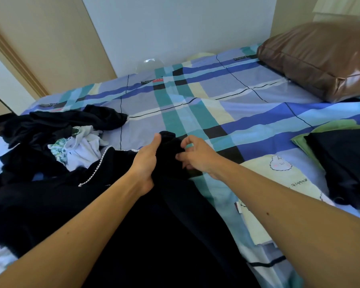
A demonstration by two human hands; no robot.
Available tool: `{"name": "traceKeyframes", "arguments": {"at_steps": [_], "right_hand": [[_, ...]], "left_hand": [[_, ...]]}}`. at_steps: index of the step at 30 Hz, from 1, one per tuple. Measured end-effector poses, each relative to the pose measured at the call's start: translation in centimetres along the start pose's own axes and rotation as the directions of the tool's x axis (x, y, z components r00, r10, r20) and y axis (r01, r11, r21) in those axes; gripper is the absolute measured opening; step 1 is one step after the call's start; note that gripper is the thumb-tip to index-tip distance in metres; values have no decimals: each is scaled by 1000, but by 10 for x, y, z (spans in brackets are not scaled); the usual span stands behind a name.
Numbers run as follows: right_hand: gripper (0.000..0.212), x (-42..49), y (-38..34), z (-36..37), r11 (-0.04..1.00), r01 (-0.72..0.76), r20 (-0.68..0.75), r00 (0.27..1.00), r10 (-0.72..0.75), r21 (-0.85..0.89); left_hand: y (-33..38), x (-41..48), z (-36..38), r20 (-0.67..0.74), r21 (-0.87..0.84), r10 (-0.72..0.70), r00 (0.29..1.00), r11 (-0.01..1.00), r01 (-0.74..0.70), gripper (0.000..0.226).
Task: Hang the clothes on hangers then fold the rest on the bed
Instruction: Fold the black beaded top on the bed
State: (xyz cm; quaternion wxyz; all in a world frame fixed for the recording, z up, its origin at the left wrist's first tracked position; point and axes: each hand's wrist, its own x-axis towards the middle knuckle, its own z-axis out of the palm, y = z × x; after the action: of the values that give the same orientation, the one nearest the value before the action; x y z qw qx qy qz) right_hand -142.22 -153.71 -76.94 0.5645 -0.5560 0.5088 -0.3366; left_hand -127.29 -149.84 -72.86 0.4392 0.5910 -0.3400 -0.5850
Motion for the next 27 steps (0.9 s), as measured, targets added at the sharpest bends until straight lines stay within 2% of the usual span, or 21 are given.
{"name": "traceKeyframes", "arguments": {"at_steps": [2, 4, 7, 9, 11, 13, 16, 18, 20, 23, 27], "right_hand": [[21, 0, -11, -3, 995, 43, -106, 994, -34, 89], [27, -3, -18, -11, 990, 77, -165, 985, -57, 119], [32, -10, -24, -16, 986, 127, -118, 986, -114, 109], [35, -11, -25, -14, 982, 147, -95, 986, -136, 118], [39, -10, -26, -15, 982, 166, -138, 979, -153, 87], [34, -11, -26, -19, 980, 188, -188, 962, -196, -62], [4, -18, -26, -19, 924, 266, -159, 935, -317, -274], [18, -23, -28, -16, 839, 379, -129, 880, -457, -390], [21, -27, -35, -11, 769, 471, -20, 848, -530, -433], [25, -27, -31, 3, 727, 465, 154, 878, -454, -505], [31, -24, -20, 16, 705, 452, 209, 889, -408, -546]], "left_hand": [[0, 2, -11, 80, 151, 93, 993, 983, -104, 30], [-1, 2, -22, 114, 331, 120, 986, 931, -151, 35], [-3, 1, -29, 134, 532, 119, 984, 829, -173, 22], [-2, -1, -27, 141, 591, 147, 979, 781, -202, 19], [1, -3, -24, 102, 554, 162, 981, 810, -192, 29], [5, -6, -23, 55, 452, 132, 990, 880, -142, 33], [13, -8, -23, -10, 295, 68, 998, 953, -62, 32], [17, -7, -24, -55, 195, 44, 998, 980, -32, 32], [20, -7, -23, -94, 80, 5, 996, 997, 2, 31], [22, -8, -24, -120, 12, -43, 992, 999, 44, 38], [21, -8, -26, -128, 31, -60, 990, 997, 65, 40]]}}
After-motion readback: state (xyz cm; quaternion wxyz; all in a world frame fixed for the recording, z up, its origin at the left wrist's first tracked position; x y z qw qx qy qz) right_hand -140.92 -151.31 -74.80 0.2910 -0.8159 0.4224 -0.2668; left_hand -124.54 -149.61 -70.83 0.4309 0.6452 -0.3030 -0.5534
